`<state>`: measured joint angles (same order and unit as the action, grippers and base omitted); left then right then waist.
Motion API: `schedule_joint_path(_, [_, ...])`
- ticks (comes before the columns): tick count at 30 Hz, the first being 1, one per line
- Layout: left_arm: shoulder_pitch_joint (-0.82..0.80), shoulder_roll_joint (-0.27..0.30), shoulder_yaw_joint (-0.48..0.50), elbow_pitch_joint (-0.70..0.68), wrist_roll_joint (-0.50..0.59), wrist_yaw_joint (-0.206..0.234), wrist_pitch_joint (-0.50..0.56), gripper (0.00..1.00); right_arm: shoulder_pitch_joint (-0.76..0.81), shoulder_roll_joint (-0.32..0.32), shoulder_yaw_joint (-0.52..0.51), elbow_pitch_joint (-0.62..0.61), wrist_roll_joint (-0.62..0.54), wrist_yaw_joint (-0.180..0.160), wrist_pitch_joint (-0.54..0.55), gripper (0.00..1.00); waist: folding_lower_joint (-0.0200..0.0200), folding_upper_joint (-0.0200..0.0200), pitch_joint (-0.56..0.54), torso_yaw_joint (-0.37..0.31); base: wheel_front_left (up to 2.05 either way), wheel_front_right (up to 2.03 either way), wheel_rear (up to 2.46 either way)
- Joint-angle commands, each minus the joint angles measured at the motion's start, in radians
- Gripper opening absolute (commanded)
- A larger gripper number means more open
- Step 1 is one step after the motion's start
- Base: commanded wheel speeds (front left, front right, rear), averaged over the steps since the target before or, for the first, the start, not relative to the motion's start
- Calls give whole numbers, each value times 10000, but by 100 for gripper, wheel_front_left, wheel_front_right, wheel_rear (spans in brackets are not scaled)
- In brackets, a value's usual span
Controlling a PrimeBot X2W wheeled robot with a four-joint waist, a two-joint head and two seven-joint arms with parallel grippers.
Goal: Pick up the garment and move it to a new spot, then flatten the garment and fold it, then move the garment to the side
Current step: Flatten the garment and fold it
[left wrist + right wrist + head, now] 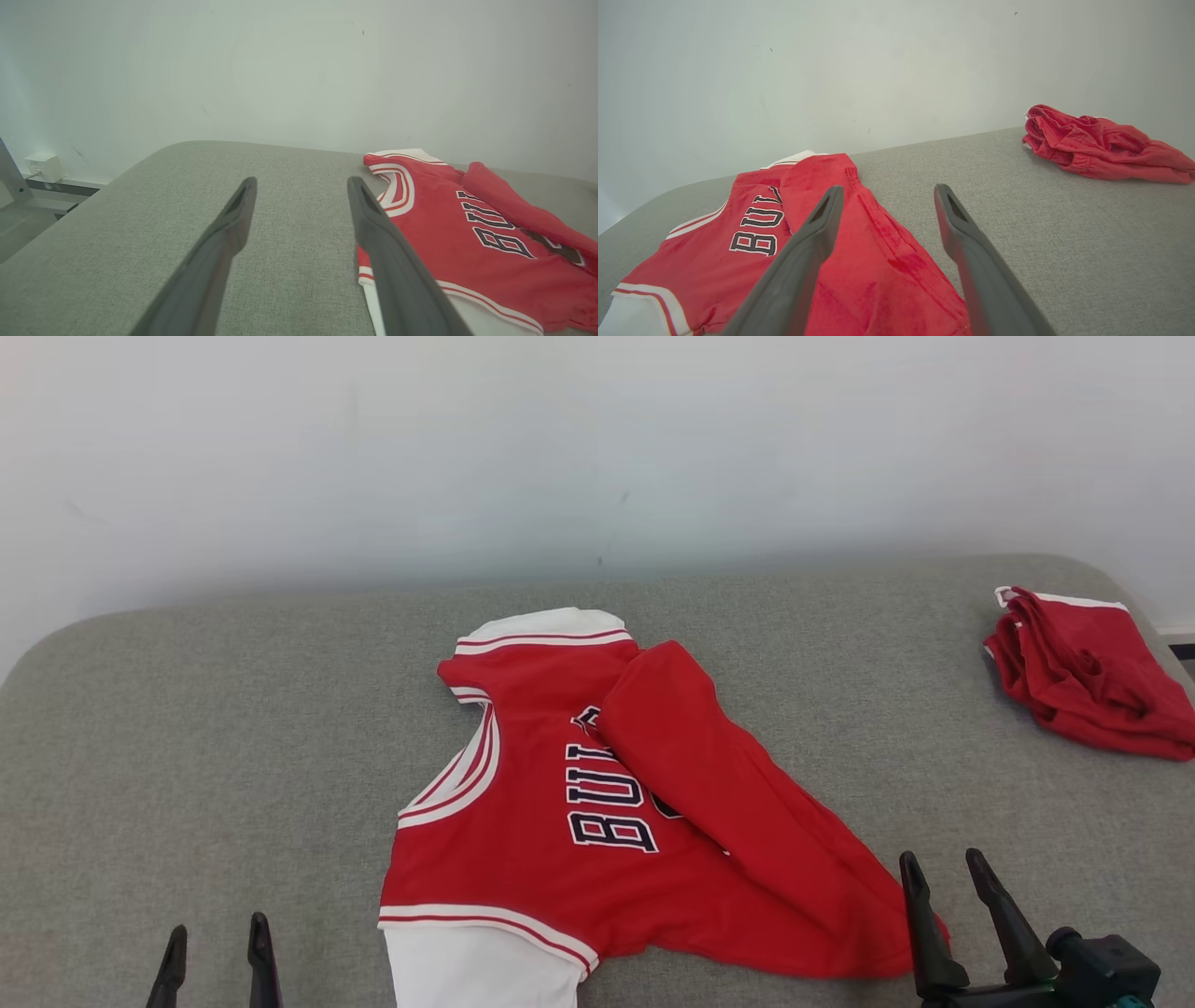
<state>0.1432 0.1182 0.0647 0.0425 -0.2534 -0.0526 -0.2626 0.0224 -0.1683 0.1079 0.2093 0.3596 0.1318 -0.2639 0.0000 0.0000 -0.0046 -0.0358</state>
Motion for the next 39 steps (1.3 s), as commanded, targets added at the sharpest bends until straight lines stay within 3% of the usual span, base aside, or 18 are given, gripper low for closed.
schedule_joint_path(1, [53, -103, 125, 47, 105, -114, -28, 100, 88, 20, -3, -9, -7, -27, -2, 100, 0, 0, -5, -5, 0, 0, 0])
schedule_joint_path(7, [-71, -314, 348, 463, 307, -479, -28, 100, 6, -111, -50, 96, -19, -27, -1, 100, 0, 0, -1, -5, 0, 0, 0])
schedule_joint_path(12, [-64, -399, -323, 1480, 204, -713, -28, 100, -3, -313, -187, 707, 94, -27, -1, 100, 0, 0, 91, 33, 0, 0, 0])
schedule_joint_path(27, [-996, -267, -2574, 4253, -817, -775, -29, 100, -935, -324, -165, 3012, 289, -27, -1, 100, 0, 0, 815, 87, 0, 0, 0])
schedule_joint_path(39, [-1259, -299, -3186, 5231, -1340, -768, -16, 100, -1425, -202, 287, 4304, 642, -27, -3, 100, 0, 0, 840, 107, 0, 0, 0])
